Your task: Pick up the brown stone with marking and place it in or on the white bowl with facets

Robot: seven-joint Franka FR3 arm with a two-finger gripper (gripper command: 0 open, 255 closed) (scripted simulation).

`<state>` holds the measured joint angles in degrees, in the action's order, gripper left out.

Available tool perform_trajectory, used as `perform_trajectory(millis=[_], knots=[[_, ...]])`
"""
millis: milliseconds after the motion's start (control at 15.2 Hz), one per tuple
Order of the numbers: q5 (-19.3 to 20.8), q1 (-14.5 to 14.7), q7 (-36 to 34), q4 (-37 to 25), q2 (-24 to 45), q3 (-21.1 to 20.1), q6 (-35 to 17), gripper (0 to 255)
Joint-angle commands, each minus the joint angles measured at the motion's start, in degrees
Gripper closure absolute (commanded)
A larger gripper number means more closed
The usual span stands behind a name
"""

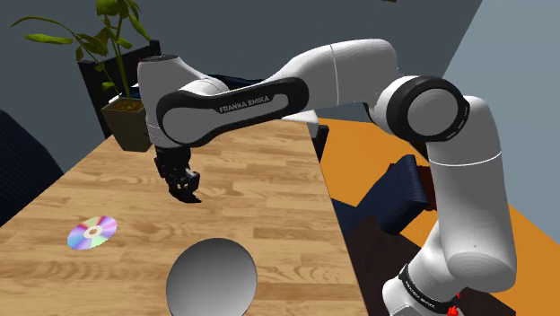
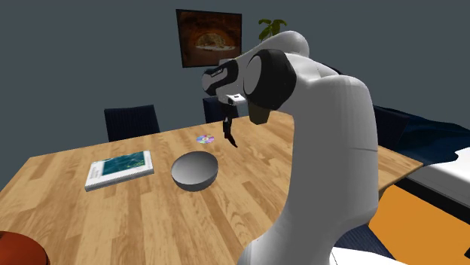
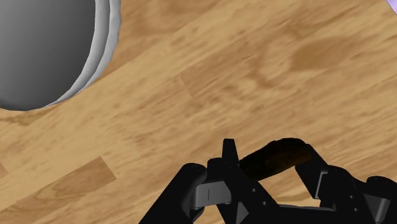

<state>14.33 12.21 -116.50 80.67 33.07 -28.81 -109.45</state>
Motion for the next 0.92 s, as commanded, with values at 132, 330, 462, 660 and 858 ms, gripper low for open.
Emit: perform_trajectory(millis=[132,330,462,660,858], knots=[[-0.46,0.05,0.25,-1.84,-0.88,-0.29,2.63,255],[-0.69,0.22,0.42,-3.65,-1.24,-0.44,4.73,255],[-0.81,0.37,0.53,-4.96,-1.41,-0.52,6.17,255],[-0.94,0.63,0.66,-6.92,-1.54,-0.61,8.21,255],[-2.79,-0.07,-1.53,1.65,-7.26,-2.14,5.13,255]])
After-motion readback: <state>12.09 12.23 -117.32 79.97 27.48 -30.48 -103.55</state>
